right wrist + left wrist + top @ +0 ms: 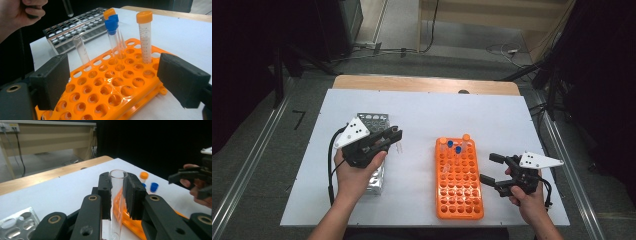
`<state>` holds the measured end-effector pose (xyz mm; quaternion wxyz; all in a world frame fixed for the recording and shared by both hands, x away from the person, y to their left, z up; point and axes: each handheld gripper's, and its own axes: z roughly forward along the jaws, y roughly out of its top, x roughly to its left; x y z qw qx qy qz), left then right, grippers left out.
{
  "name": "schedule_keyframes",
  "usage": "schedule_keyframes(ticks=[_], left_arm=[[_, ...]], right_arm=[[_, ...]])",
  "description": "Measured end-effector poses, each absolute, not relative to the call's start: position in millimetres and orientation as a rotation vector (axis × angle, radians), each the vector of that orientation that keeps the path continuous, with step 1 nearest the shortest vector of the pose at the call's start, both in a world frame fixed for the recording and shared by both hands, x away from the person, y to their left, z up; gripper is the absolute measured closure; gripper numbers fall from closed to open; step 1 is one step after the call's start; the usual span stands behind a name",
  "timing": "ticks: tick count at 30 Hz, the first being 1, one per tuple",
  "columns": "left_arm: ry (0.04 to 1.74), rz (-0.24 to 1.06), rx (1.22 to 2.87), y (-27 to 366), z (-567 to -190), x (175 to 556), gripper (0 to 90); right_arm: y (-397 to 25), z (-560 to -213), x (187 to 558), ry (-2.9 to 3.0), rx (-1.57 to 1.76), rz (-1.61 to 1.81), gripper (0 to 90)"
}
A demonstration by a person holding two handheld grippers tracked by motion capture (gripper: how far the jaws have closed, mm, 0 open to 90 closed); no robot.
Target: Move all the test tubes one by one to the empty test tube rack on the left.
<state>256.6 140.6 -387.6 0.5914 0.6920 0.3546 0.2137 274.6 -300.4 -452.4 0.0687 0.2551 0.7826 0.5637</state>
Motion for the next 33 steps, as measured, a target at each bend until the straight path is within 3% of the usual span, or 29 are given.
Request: schedule_keyframes(ticks=[9, 33], left_arm=[[0.873, 0.52, 1.575, 149.9, -385.6, 283.0, 76.3], [1.031, 0.659, 1.486, 173.3, -394.2, 347.6, 76.3]], right_arm=[[-303.6, -453.8, 277.3, 2.346, 0.777, 1.706, 0.2], [-306.7, -454.7, 281.8, 2.292, 0.856, 1.676, 0.0]])
